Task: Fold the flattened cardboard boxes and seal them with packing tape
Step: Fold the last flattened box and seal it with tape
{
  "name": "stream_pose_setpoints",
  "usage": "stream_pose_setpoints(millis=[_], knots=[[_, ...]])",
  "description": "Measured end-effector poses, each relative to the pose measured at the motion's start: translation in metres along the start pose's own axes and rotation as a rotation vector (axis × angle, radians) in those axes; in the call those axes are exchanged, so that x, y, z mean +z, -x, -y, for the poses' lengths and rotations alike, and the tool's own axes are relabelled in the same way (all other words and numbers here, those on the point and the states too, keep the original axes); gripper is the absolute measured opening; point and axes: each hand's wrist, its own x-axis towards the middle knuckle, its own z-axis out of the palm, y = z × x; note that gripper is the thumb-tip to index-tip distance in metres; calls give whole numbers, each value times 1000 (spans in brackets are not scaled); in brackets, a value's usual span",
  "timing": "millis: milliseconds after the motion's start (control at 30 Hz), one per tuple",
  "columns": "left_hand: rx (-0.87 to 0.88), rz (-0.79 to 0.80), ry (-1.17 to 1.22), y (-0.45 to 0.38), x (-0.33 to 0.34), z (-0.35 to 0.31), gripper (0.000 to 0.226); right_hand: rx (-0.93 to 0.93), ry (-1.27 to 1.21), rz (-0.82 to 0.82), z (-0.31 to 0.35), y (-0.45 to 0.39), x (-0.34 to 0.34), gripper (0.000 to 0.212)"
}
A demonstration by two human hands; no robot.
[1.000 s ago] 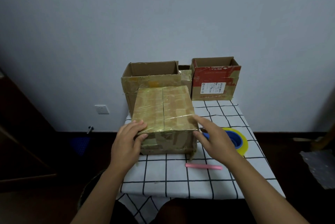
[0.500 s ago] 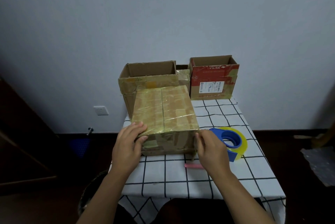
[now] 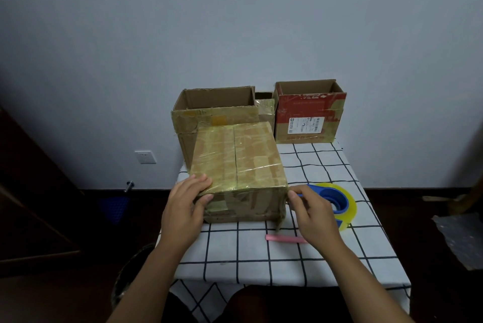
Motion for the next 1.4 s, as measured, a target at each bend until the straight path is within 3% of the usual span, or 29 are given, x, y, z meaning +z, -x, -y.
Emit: stream_pose_setpoints(millis=[200, 333, 600, 733, 867, 1100, 1300, 1400], knots=[[2, -7, 12, -2, 1, -1, 30, 134, -90, -5, 1, -8, 6, 14], [-8, -11, 10, -1, 1, 0, 31, 296, -302, -75, 10, -9, 5, 12], [-86, 34, 63, 3, -2, -10, 38, 3, 132, -278, 18, 5, 30, 21], [-351, -20, 490, 7, -6, -13, 59, 117, 106, -186, 27, 8, 36, 24], [-685, -296, 809, 7, -13, -8, 25, 188, 119, -86, 43, 0, 38, 28], [-647, -309, 737, 11, -36, 2, 19, 106, 117, -102, 58, -4, 50, 21], [-585, -390, 574, 26, -36, 19, 7, -225, 283, -100, 50, 4, 65, 28], [-527, -454, 480, 31, -28, 17, 11, -295, 322, -123, 47, 5, 68, 35]])
